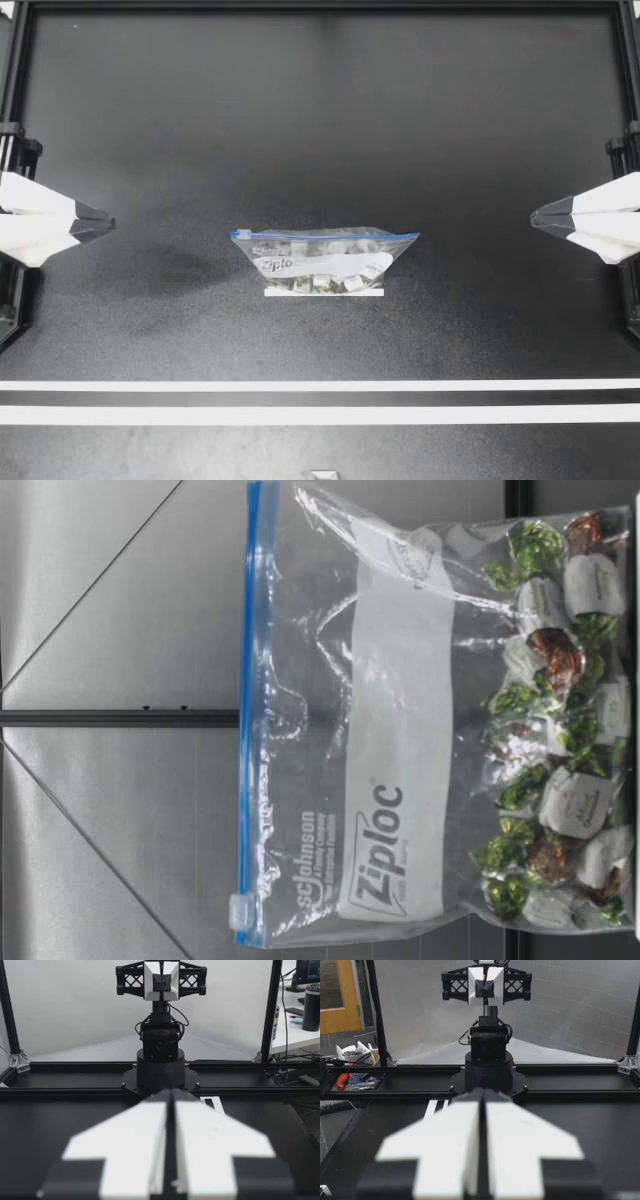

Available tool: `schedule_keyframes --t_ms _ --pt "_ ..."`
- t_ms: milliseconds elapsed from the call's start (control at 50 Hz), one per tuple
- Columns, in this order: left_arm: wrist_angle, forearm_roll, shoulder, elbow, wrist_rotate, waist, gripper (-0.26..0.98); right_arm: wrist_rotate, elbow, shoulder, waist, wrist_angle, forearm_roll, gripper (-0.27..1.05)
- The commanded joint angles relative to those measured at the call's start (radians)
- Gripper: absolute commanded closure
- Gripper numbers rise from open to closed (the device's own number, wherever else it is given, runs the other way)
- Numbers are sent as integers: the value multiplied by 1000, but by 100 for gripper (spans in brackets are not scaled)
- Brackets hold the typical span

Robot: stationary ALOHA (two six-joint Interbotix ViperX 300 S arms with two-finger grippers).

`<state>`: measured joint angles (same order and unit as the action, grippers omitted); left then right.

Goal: Slide open the ziploc bag.

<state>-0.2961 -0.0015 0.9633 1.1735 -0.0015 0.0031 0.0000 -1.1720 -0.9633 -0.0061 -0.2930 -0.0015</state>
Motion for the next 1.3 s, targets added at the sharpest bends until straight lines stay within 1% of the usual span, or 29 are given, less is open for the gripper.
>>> schedule_keyframes --t_ms 0,100,220,300,420,500,560,660,740,820,900,920,980,1020,1180,1220,1280 --pt "-2 -3 -20 -11 -2 15 87 0 6 6 -5 -5 -2 91" --pt "0 -3 -41 -15 6 15 89 0 5 6 -5 -5 -3 95" --pt "-11 -3 -87 18 25 18 89 -6 14 29 -6 -44 -2 95" --pt "-15 -3 -146 40 31 32 89 -6 31 66 -6 -97 -3 95" --pt "-28 -6 -267 67 31 61 89 -9 75 156 -8 -160 -3 94" --pt "-60 -25 -347 72 31 77 89 -9 112 229 -18 -178 -3 94" --pt "-98 -43 -407 72 31 78 88 -9 141 282 -28 -178 -3 94" --pt "-164 -58 -499 66 28 78 83 -9 193 367 -48 -178 -3 94" --pt "-183 -67 -561 51 23 78 77 -12 238 436 -57 -178 -3 93" --pt "-186 -77 -603 31 21 78 66 -14 282 502 -64 -178 -9 90" --pt "-190 -80 -624 11 21 78 52 -18 327 568 -74 -178 -23 84" --pt "-190 -81 -630 6 21 78 47 -20 344 589 -75 -178 -28 81" --pt "-190 -80 -638 -5 23 78 37 -31 371 632 -77 -176 -35 75" --pt "-190 -80 -644 -11 23 78 33 -48 396 664 -78 -176 -37 67" --pt "-199 -80 -681 -29 26 78 34 -118 482 775 -78 -175 -37 39" --pt "-209 -80 -695 -34 26 78 34 -140 505 804 -77 -173 -38 33" --pt "-221 -81 -712 -41 26 78 34 -161 531 834 -77 -167 -37 31"
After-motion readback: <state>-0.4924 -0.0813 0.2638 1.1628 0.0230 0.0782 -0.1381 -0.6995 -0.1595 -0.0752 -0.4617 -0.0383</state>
